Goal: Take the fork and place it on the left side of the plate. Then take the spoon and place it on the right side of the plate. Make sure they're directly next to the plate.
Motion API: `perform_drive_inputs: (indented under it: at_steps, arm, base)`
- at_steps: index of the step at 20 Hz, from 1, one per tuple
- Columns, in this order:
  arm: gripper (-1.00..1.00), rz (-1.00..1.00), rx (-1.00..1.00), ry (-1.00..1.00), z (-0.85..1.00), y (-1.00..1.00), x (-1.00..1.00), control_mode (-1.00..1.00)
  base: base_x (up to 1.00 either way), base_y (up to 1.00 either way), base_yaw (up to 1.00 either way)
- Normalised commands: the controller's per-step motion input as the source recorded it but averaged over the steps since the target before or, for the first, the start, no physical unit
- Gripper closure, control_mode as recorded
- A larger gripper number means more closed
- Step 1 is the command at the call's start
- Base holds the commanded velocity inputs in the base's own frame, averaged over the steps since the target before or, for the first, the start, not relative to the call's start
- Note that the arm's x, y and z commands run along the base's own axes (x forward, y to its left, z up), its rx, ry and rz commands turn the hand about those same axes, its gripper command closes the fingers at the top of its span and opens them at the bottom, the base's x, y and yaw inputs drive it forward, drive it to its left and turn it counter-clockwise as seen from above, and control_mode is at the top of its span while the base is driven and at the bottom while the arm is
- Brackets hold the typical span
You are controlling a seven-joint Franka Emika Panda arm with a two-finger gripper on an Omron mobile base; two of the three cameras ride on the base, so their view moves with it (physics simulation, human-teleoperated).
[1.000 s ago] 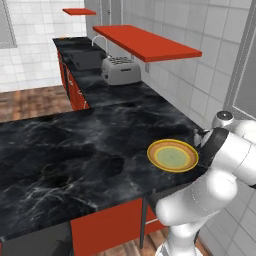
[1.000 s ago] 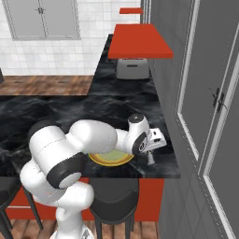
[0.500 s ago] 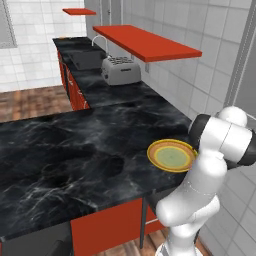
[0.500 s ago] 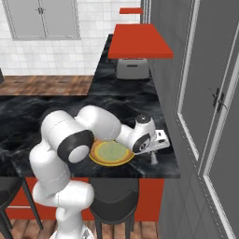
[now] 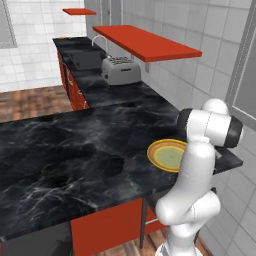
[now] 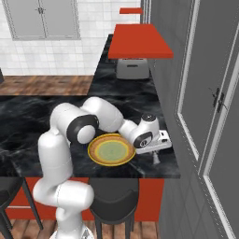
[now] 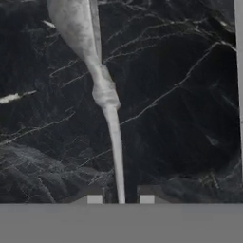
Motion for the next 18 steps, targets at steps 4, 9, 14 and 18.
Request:
perform_drive_inputs:
  at_steps: [4,9,14,18]
  arm:
    - [-1.0,0.0,0.0,0.05,-0.15,0.0,0.11,-1.0]
    - [-1.0,0.0,0.01,0.01,0.02,-0.03,-0.03,-1.0]
    - [-1.0,0.0,0.0,0.0,0.27,0.0,-0.14,-1.0]
    - [-1.0,0.0,0.0,0.0,0.55,0.04,-0.14,-1.0]
  base:
    - [0.0,0.0,0.0]
    - [0.0,0.0,0.0]
    - [0.0,0.0,0.0]
    - [0.0,0.0,0.0]
